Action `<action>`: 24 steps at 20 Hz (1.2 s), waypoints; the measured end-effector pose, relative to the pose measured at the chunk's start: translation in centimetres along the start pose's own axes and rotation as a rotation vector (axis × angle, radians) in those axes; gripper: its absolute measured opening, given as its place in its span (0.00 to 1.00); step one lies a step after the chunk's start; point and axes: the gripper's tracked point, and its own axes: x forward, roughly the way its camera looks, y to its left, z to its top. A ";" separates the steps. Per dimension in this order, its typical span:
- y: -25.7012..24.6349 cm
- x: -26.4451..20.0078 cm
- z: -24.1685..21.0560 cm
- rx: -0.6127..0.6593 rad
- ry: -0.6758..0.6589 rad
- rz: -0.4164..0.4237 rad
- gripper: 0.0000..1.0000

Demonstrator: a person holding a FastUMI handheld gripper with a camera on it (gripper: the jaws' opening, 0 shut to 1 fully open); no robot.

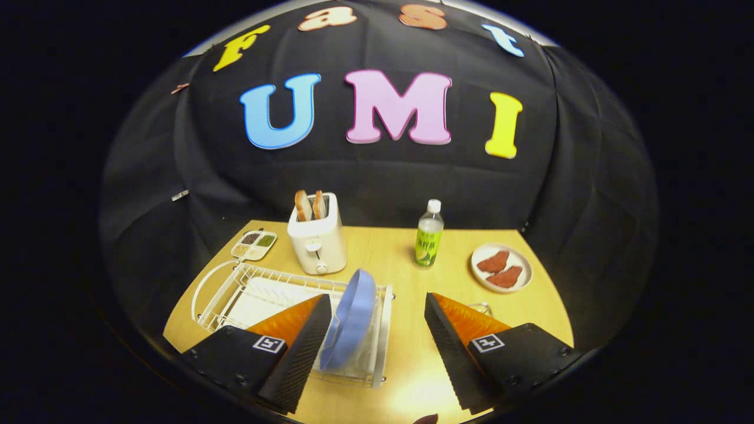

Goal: Take the plate from the dish rack, then take the spoon from the basket and place it into the plate.

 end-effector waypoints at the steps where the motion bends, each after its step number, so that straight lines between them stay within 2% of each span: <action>1: 0.4 1.0 -1.0 0.034 0.045 -0.003 0.98; 3: 1.1 3.0 -2.6 0.089 0.112 -0.017 0.96; 7: 1.5 5.9 -5.3 0.125 0.203 -0.074 0.83; 12: 2.2 7.8 -7.4 0.089 0.259 -0.141 0.49; 16: 1.6 8.1 -7.1 0.083 0.254 -0.209 0.37; 22: 1.0 7.2 -3.5 -0.033 0.190 -0.279 0.33; 24: 1.0 6.6 -2.2 -0.025 0.167 -0.282 0.33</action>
